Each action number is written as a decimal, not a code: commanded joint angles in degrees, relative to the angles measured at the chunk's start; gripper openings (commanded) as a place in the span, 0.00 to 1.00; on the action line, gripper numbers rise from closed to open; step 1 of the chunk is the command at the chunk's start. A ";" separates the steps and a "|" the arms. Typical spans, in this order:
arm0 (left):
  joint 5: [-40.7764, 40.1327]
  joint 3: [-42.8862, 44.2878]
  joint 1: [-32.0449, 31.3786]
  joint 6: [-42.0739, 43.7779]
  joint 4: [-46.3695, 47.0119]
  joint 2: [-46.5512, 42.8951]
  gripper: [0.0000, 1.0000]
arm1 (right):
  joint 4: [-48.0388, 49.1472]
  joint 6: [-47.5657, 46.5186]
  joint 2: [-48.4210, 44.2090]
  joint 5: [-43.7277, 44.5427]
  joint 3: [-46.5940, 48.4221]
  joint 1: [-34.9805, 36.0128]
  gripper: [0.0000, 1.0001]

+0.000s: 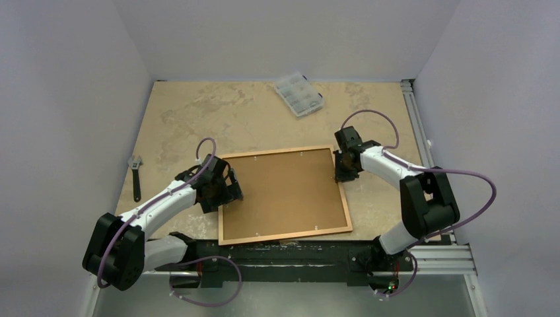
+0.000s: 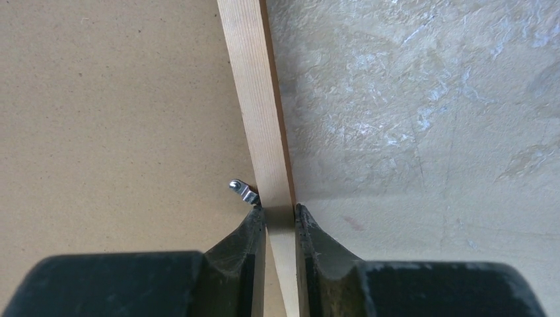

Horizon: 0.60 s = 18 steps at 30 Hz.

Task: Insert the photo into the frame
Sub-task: Install the photo frame at the center of the board.

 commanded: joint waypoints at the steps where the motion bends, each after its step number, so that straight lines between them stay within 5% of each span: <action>1: -1.21 -0.11 -0.11 0.16 -0.78 1.05 0.95 | 2.62 0.70 -4.09 -2.71 -1.32 0.21 0.30; 4: -2.11 0.61 -0.12 0.51 -2.44 0.76 0.95 | 2.53 0.23 -4.71 -3.24 -1.11 0.21 0.59; 7: -2.84 1.08 -0.11 0.70 -3.68 -0.15 0.95 | 1.26 -0.37 -3.12 -0.40 -0.23 0.17 0.66; 11: -3.63 1.60 -0.08 0.92 -5.25 -1.11 0.95 | 1.42 -0.14 -0.70 0.81 -0.06 0.16 0.59; 18: -4.46 2.19 -0.12 1.59 -6.86 -1.70 0.94 | 2.92 1.29 2.43 4.28 -0.21 0.16 0.30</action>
